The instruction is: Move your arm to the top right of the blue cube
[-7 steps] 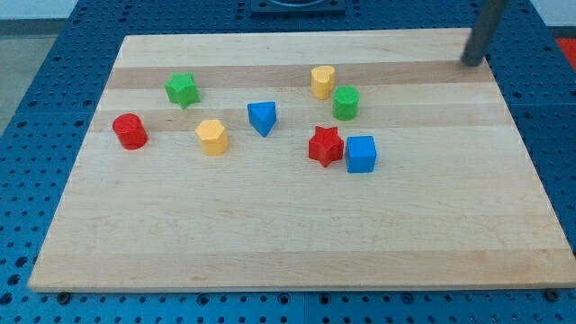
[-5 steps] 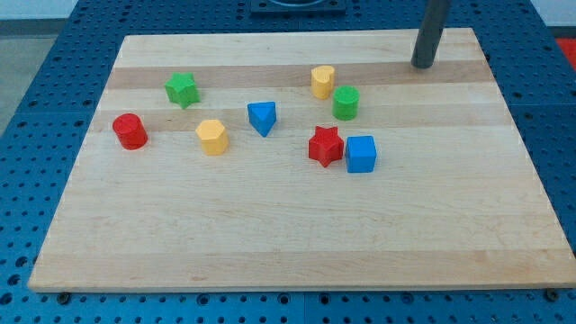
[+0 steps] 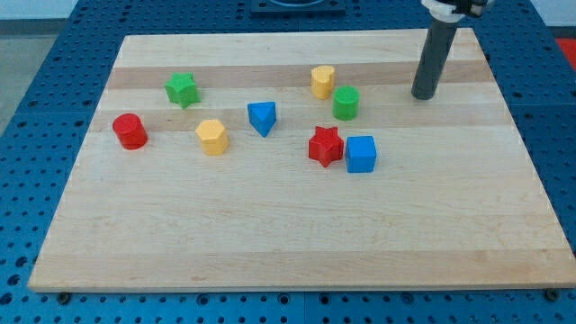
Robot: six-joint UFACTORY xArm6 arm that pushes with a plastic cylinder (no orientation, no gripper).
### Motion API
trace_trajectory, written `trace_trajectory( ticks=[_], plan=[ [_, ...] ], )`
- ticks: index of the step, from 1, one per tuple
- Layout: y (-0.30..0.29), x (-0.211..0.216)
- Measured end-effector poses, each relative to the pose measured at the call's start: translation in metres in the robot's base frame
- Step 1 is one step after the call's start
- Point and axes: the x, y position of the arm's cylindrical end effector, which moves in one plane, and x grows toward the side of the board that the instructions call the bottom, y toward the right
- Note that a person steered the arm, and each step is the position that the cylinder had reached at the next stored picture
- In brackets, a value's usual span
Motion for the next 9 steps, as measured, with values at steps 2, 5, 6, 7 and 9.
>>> trace_trajectory(
  ticks=[2, 5, 6, 7, 9],
  plan=[
    [0.019, 0.04],
    [0.0, 0.074],
    [-0.009, 0.074],
    [-0.044, 0.074],
    [-0.144, 0.072]
  ],
)
